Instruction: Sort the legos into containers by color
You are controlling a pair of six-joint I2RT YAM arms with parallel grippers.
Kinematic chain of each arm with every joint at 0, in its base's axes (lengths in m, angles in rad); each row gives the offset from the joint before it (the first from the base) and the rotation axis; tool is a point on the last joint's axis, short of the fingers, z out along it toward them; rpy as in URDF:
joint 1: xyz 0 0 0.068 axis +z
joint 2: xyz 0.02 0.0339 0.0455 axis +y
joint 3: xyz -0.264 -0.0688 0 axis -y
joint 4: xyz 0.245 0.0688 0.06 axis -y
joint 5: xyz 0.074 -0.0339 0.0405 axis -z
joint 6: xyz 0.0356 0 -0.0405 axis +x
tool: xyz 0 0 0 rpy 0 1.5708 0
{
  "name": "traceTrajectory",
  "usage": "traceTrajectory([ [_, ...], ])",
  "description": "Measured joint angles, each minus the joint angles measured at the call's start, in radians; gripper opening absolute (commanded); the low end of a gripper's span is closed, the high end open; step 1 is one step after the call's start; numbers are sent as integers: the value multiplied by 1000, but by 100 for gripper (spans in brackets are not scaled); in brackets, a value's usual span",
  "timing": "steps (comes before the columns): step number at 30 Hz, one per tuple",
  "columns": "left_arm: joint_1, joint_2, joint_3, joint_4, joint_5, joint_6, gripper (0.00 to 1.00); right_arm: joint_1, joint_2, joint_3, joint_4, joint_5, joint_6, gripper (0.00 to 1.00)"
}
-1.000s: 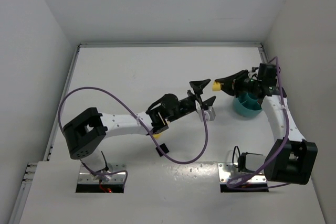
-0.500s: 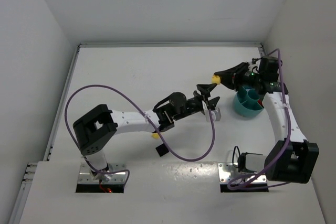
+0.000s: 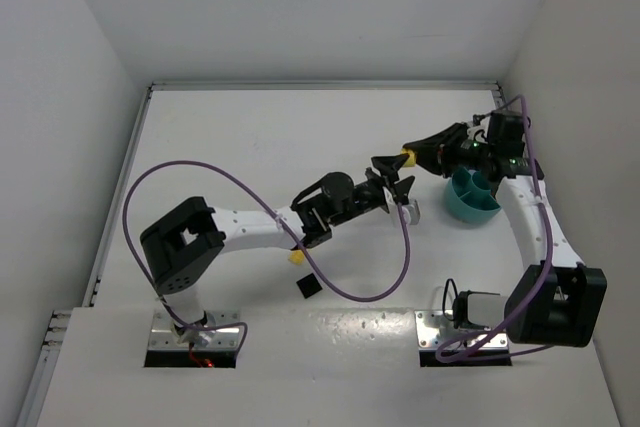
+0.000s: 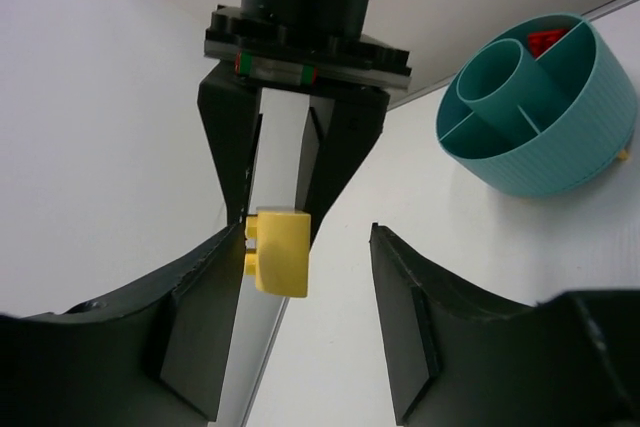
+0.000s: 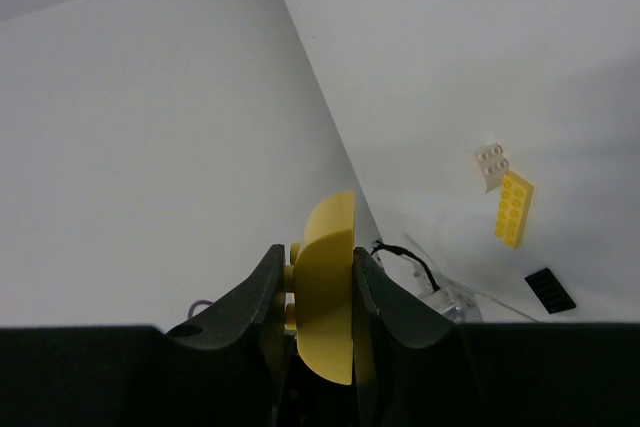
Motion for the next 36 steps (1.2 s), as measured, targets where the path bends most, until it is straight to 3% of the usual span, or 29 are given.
traceTrajectory([
  [16, 43, 15, 34, -52, 10, 0, 46, 24, -2, -56, 62, 2, -16, 0],
  [19, 43, 23, 36, -71, 19, -2, 39, 28, -2, -77, 80, 12, -10, 0],
  [23, 43, 31, 39, -77, 23, 3, 20, 28, -2, -83, 90, 27, 2, 0],
  [25, 43, 31, 44, -79, 21, 3, 16, 28, -2, -83, 99, 26, 12, 3],
  [28, 44, 31, 49, -79, 14, 3, 13, 29, -2, -83, 120, 24, 26, 32],
  [29, 44, 31, 49, -77, 11, 3, 13, 29, -2, -84, 127, 24, 31, 52],
  [30, 44, 31, 49, -74, 9, 0, 12, 30, -2, -85, 134, 18, 37, 60],
  [32, 47, 29, 49, -69, 7, -11, 12, 30, 0, -88, 156, 0, 37, 74],
  [36, 49, 0, 44, -77, 0, -43, 9, 16, 26, -80, 239, -40, 45, 86],
])
